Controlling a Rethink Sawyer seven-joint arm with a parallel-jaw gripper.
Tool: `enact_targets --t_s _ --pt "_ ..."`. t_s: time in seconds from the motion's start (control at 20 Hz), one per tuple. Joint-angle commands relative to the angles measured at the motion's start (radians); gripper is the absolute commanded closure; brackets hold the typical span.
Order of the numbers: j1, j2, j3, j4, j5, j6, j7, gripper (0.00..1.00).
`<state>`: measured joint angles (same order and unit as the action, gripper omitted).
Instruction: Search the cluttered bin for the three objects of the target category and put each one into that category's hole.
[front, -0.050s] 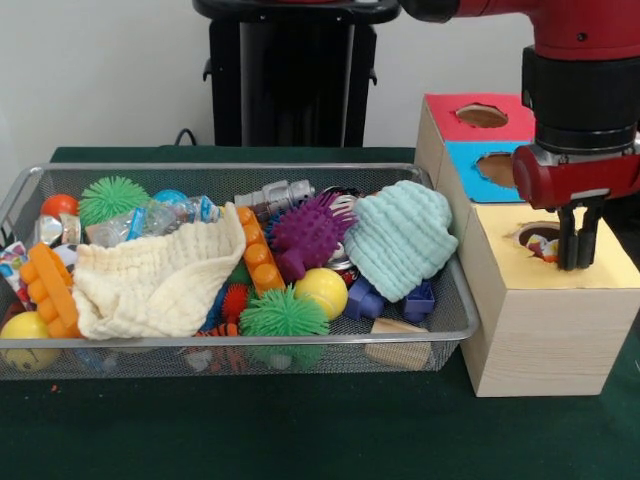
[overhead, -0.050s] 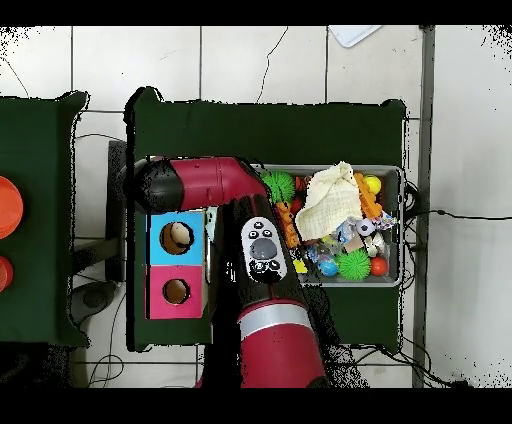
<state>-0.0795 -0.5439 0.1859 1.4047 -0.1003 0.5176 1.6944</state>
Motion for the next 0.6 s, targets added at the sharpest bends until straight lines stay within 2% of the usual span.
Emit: enact_targets --t_s 0.05,0.6 --pt "0.003 0.119 -0.063 0.011 -0.01 0.005 0.177 1.0" --pt "0.027 0.134 -0.108 0.013 0.006 0.062 0.176 1.0"
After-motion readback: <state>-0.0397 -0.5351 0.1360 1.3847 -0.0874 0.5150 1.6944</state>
